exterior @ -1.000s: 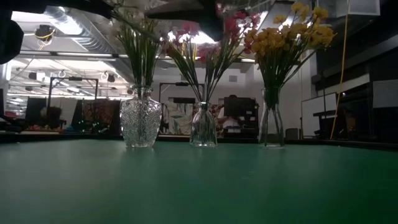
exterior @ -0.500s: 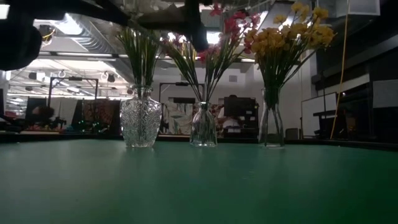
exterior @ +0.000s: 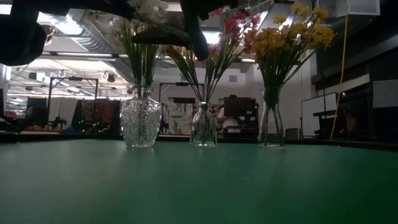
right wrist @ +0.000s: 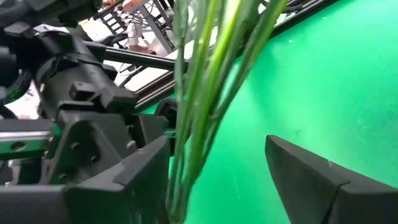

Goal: Sort flowers into vase by color
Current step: Put the white flower into the left transparent vase

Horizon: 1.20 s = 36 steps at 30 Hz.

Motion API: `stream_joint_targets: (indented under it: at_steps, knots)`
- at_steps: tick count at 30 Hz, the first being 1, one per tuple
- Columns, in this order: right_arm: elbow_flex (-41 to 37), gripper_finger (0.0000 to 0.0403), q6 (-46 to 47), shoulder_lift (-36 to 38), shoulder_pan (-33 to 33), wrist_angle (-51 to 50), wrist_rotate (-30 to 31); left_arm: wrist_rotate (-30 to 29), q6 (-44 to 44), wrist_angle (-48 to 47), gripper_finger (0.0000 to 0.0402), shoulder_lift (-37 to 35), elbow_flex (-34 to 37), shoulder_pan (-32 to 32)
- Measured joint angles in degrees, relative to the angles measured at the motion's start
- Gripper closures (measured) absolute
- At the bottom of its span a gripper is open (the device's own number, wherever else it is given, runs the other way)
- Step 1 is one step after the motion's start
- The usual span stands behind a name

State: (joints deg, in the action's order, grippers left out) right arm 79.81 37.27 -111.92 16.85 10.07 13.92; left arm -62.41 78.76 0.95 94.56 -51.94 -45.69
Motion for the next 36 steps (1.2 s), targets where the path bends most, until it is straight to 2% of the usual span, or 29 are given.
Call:
stream_joint_targets:
  at_steps: [9,14,16,21,36]
  knots:
    - [0.00,0.0217,-0.27,0.00,-0.12,0.08,-0.04,0.39,0.92,0.02,0.0401,0.00,0.00,0.53]
    - [0.00,0.0259,-1.32,0.00,-0.12,-0.24,-2.78,0.42,1.11,0.09,0.0401,0.00,0.00,0.76]
    - [0.00,0.0287,-1.40,0.02,-0.12,-0.95,-3.26,0.46,1.14,0.09,0.0401,0.00,0.00,0.79]
    - [0.09,0.0386,-2.59,0.11,-0.12,-1.00,-5.54,0.66,1.25,0.00,0.0401,0.02,0.02,0.79]
    - [0.09,0.0399,-3.05,0.15,0.04,-0.49,-6.12,0.30,0.79,0.37,0.0401,0.02,0.02,-0.91]
